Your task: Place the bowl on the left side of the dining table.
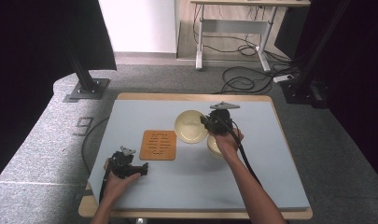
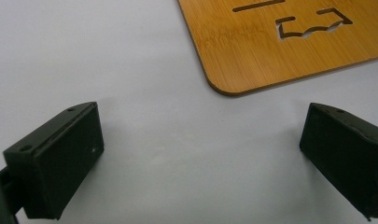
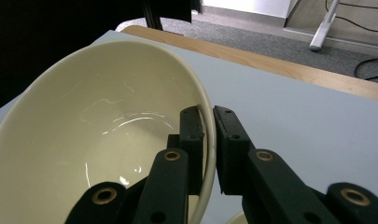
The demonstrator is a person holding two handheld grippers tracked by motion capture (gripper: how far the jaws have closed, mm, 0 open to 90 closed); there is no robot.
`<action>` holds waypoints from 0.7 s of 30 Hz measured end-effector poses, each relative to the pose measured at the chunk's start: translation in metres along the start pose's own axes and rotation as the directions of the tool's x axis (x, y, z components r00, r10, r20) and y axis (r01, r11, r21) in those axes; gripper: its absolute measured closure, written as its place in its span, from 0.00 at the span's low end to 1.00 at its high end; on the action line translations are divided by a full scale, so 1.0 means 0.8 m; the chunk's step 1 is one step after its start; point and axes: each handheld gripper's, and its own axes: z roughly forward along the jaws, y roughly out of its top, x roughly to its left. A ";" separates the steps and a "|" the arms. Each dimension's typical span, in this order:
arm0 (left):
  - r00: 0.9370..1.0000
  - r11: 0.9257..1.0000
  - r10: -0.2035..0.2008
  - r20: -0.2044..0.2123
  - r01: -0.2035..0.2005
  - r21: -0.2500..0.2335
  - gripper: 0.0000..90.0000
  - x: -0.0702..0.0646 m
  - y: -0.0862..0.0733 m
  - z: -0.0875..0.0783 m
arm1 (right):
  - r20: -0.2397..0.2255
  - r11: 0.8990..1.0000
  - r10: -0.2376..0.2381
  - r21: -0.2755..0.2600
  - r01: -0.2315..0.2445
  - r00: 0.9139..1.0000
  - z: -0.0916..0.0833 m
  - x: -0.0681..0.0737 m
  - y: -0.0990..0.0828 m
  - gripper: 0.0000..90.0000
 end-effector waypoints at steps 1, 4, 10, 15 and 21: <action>1.000 1.000 0.000 0.000 0.000 -0.001 0.00 0.000 0.000 0.000 | -0.001 1.000 -0.001 -0.001 0.001 1.000 0.001 0.001 0.000 0.92; 1.000 1.000 0.001 0.001 -0.001 -0.001 0.00 0.000 0.000 0.000 | -0.005 1.000 -0.002 -0.002 0.002 1.000 0.003 0.002 0.001 0.92; 1.000 1.000 0.000 0.001 0.000 -0.001 0.00 0.000 0.000 0.000 | -0.010 1.000 0.001 -0.004 -0.001 1.000 0.007 0.005 0.002 0.92; 1.000 1.000 0.001 0.000 -0.001 -0.001 0.00 0.000 0.000 0.000 | -0.016 1.000 0.000 0.000 0.000 1.000 0.012 0.008 0.000 0.92; 1.000 1.000 0.001 0.001 -0.001 -0.001 0.00 0.000 0.000 0.000 | -0.022 1.000 -0.002 0.004 0.002 1.000 0.018 0.013 0.000 0.92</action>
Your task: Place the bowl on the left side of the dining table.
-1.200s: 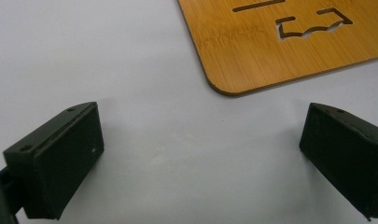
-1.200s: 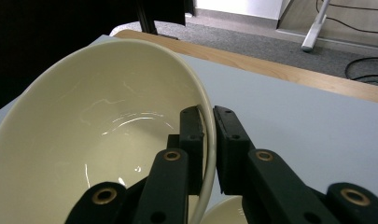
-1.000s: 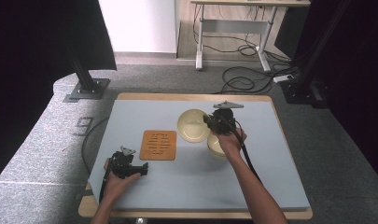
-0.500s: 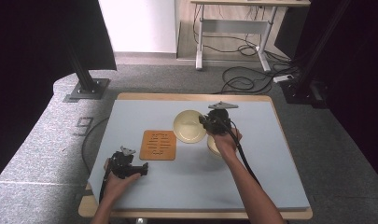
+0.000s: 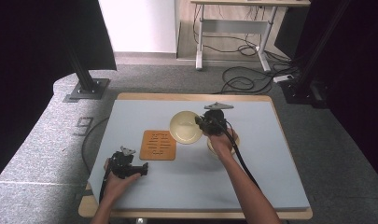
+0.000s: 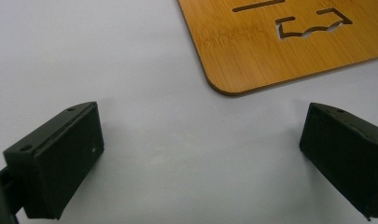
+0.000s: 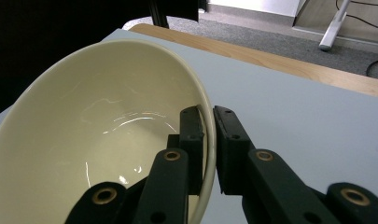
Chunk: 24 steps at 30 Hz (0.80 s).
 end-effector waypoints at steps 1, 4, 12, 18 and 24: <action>1.000 1.000 0.000 0.000 0.000 0.000 0.00 0.000 0.000 0.000 | -0.002 1.000 0.000 0.001 0.000 1.000 0.001 0.001 0.000 0.92; 1.000 1.000 0.000 0.000 0.000 0.000 0.00 0.000 0.000 0.000 | -0.006 1.000 -0.001 0.004 0.001 1.000 0.005 0.003 0.000 0.92; 1.000 1.000 0.000 0.000 0.000 0.000 0.00 0.000 0.000 0.000 | -0.017 1.000 -0.005 0.012 0.005 1.000 0.012 0.009 -0.002 0.92; 1.000 1.000 0.000 0.000 0.000 0.000 0.00 0.000 0.000 0.000 | -0.021 1.000 -0.007 0.018 0.008 1.000 0.017 0.012 -0.003 0.92; 1.000 1.000 0.000 0.000 0.000 0.000 0.00 0.000 0.000 0.000 | -0.026 1.000 -0.007 0.022 0.008 1.000 0.020 0.013 -0.004 0.92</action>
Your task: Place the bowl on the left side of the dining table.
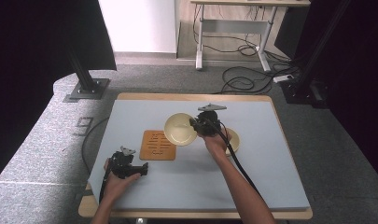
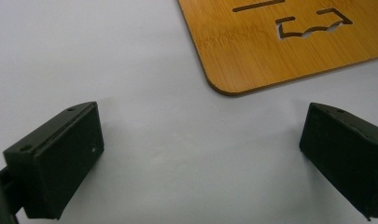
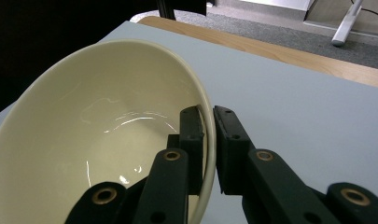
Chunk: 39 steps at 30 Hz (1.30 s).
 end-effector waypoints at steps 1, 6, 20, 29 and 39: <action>1.000 1.000 0.000 0.000 0.000 0.000 0.00 0.000 0.000 0.000 | 0.001 1.000 -0.002 0.000 0.002 1.000 0.000 0.000 0.000 0.92; 1.000 1.000 0.000 0.000 0.000 0.000 0.00 0.000 0.000 0.000 | -0.004 1.000 0.000 0.003 0.000 1.000 0.004 0.002 -0.001 0.92; 1.000 1.000 0.000 0.000 0.000 0.001 0.00 0.000 0.000 0.000 | -0.021 1.000 -0.010 0.016 0.010 1.000 0.016 0.011 -0.004 0.92; 1.000 1.000 0.000 0.000 0.000 0.001 0.00 0.000 0.000 0.000 | -0.027 1.000 -0.012 0.024 0.013 1.000 0.022 0.015 -0.004 0.92; 1.000 1.000 0.000 0.000 0.000 0.001 0.00 0.000 0.000 0.000 | -0.025 0.999 -0.017 0.031 0.017 1.000 0.028 0.018 -0.004 0.92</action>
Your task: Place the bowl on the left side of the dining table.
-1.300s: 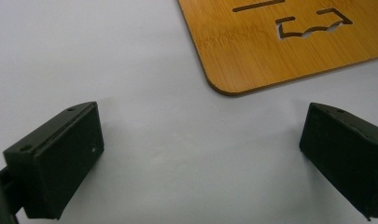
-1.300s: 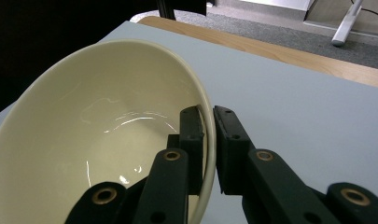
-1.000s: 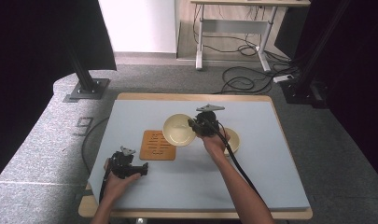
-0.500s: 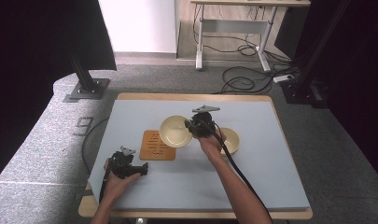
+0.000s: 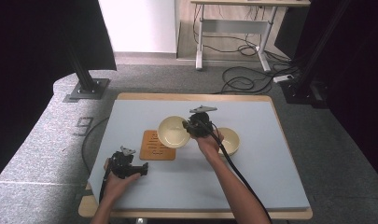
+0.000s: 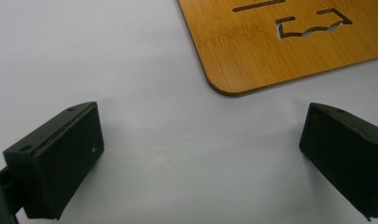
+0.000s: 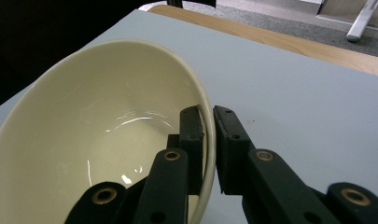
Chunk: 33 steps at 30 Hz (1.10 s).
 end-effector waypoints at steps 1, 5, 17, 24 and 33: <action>1.000 1.000 0.000 0.000 0.000 0.000 0.00 0.000 0.000 0.000 | 0.000 1.000 -0.001 0.002 0.001 1.000 0.001 0.000 0.000 0.92; 1.000 1.000 0.000 0.000 0.000 0.000 0.00 0.000 0.000 0.000 | -0.004 1.000 0.005 -0.001 -0.005 1.000 0.003 0.001 0.000 0.92; 1.000 1.000 0.000 0.001 0.000 0.001 0.00 0.000 0.000 0.000 | -0.002 1.000 0.001 0.006 -0.001 1.000 0.013 0.005 0.000 0.92; 1.000 1.000 0.001 0.002 -0.001 0.001 0.00 0.000 0.000 0.000 | -0.003 1.000 -0.005 0.017 0.005 1.000 0.023 0.006 -0.002 0.92; 1.000 1.000 0.001 0.002 -0.001 0.002 0.00 0.000 0.000 0.000 | -0.017 1.000 -0.004 0.025 0.004 1.000 0.034 0.010 -0.006 0.92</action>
